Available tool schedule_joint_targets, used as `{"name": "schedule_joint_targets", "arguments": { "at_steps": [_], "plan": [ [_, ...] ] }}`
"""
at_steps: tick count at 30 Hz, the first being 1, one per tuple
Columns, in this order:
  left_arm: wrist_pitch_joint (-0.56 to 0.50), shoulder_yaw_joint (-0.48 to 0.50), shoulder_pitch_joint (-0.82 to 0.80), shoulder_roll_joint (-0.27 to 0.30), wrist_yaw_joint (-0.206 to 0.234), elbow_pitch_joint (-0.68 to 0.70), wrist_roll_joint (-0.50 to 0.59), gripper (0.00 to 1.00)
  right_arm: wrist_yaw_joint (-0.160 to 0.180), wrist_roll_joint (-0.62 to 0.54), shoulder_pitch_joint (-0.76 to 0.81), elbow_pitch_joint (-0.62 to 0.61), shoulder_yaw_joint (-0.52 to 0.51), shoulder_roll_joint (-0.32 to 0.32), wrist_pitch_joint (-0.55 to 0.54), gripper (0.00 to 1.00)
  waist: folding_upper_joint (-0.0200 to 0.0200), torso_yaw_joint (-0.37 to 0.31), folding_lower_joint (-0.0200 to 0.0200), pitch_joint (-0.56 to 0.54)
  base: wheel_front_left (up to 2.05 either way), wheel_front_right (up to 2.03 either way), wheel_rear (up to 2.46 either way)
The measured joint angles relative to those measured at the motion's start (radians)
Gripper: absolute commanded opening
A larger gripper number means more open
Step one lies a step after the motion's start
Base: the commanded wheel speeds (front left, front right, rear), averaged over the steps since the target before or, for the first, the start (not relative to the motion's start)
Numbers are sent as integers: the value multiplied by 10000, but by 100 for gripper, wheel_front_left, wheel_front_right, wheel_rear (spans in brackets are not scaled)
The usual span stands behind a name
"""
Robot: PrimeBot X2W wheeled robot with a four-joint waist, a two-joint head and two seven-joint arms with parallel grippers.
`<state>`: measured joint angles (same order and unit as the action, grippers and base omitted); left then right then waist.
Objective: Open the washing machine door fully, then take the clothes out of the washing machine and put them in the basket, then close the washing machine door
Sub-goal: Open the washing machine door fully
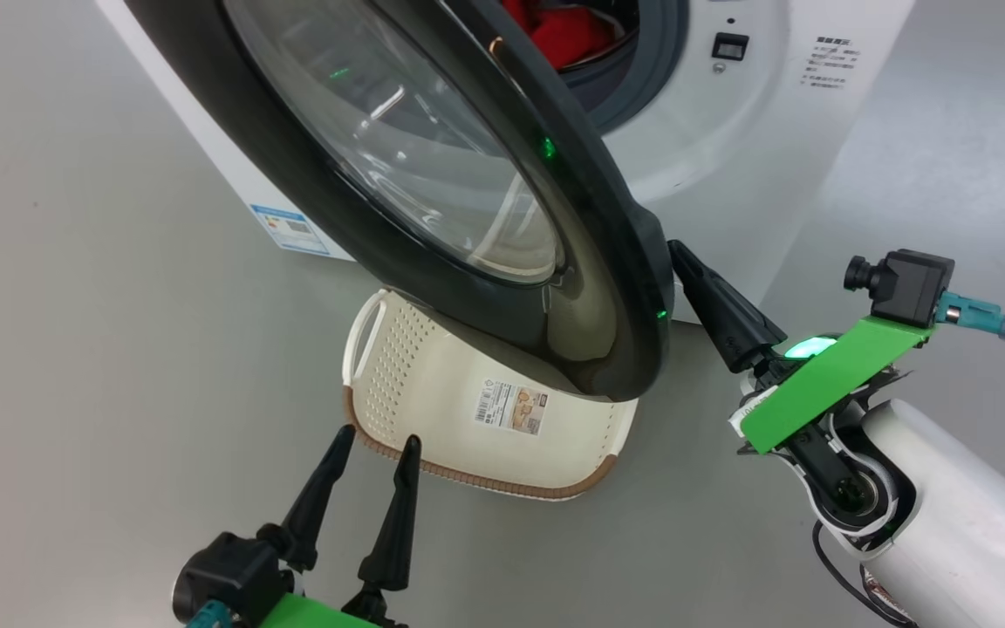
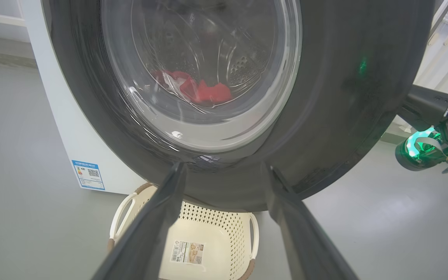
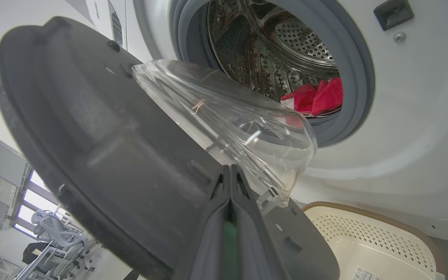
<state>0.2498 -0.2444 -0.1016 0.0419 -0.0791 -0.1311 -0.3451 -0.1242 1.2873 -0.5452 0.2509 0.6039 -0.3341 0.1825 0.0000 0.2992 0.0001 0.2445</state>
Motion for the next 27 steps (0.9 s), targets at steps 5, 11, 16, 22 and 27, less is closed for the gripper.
{"name": "schedule_joint_targets", "arguments": {
  "at_steps": [5, 11, 16, 22, 27],
  "plan": [
    [0, -132, -2, 0, 12, 8, -42, 100, 2, 894, -245, -276, 560, -483, -387, 0, 0, 231, -1, 122, 0, 0, 0],
    [0, -196, -2, 0, 96, 12, -109, 100, 13, 1547, -342, -658, 1080, -941, -612, 0, 0, 448, 0, 54, 0, 0, 0],
    [0, -272, 2, -2, 184, 12, -174, 100, 13, 1705, -312, -970, 1624, -1085, -819, 0, 0, 645, -1, -121, 0, 0, 0],
    [0, -368, 22, 0, 270, 6, -174, 100, 13, 2027, -252, -1149, 2161, -1122, -876, 0, 0, 961, 0, -326, 0, 0, 0],
    [0, -387, 238, 2, 362, -46, -274, 100, 13, 2150, -125, -1273, 2531, -1097, -905, 0, 0, 1282, 0, -512, 0, 0, 0]
  ]
}}
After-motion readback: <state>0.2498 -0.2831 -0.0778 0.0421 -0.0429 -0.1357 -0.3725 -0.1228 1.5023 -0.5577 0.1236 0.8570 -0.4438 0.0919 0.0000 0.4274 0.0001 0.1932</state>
